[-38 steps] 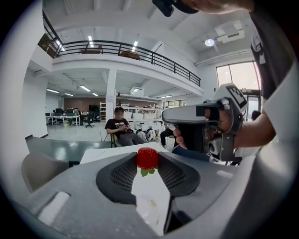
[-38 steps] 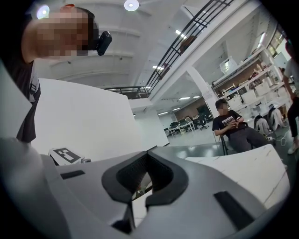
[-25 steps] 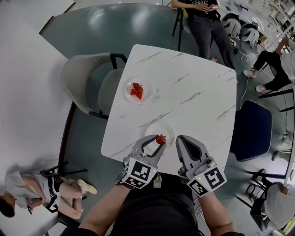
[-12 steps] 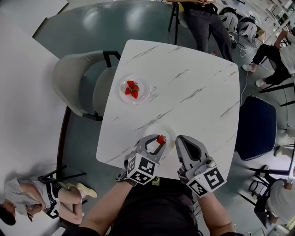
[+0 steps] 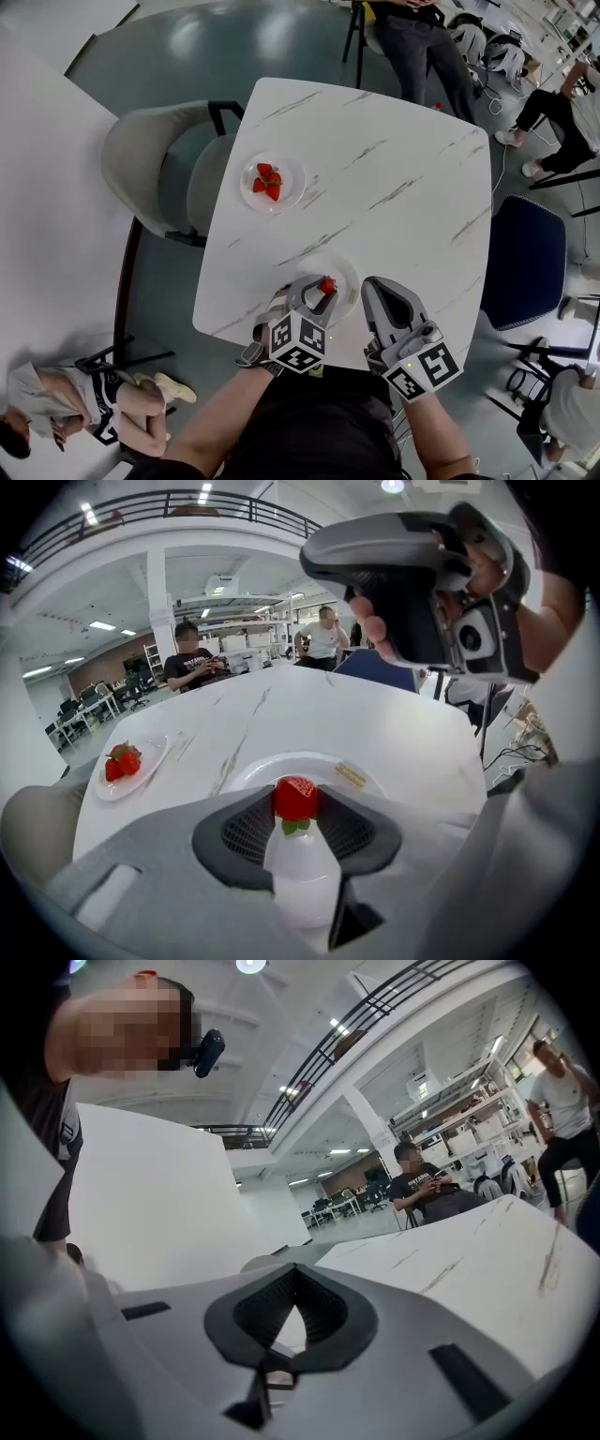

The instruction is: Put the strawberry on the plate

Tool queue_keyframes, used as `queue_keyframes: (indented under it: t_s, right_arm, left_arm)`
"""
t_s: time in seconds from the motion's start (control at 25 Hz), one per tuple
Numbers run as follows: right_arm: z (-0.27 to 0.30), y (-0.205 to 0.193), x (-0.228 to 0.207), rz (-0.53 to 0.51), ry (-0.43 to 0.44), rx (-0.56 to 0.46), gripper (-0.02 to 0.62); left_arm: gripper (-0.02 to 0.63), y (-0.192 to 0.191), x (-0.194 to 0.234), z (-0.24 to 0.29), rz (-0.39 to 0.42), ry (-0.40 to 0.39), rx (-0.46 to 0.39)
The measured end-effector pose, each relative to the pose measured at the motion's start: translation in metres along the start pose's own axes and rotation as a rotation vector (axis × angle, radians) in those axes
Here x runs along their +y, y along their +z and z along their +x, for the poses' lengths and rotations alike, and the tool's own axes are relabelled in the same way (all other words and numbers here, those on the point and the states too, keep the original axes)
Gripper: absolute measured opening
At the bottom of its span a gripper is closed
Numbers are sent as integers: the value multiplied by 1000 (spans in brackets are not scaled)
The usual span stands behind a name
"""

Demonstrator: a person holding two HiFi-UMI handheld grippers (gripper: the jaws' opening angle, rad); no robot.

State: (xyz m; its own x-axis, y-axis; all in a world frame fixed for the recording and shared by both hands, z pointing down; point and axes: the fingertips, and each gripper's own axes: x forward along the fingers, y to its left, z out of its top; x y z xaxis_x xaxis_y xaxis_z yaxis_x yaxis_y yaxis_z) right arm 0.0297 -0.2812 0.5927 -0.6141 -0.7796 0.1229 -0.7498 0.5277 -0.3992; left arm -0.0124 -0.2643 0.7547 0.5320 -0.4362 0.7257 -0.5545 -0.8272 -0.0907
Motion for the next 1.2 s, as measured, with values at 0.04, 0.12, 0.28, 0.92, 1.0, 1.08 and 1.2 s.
queue_keyframes:
  t_s: [0.04, 0.12, 0.28, 0.92, 1.0, 1.08, 1.2]
  right_arm:
    - [0, 0, 0, 0, 1, 0, 2]
    - [-1, 1, -1, 0, 3, -1, 2]
    - [-3, 1, -1, 1, 2, 4, 2]
    - [-9, 45, 25, -5, 6, 35, 2]
    - [-9, 59, 33, -14, 9, 36, 2]
    - [-9, 72, 38, -22, 9, 36, 2]
    - [-11, 94, 47, -39, 11, 32, 2]
  left_arm:
    - [146, -2, 0, 1, 0, 1, 6]
    - [146, -4, 0, 3, -3, 2, 16]
    - [146, -6, -2, 4, 7, -2, 27]
    - [146, 56, 10, -63, 7, 40, -67]
    - [146, 77, 14, -83, -13, 39, -110]
    - [146, 99, 19, -104, -42, 35, -162]
    - [144, 135, 29, -138, -114, 36, -269]
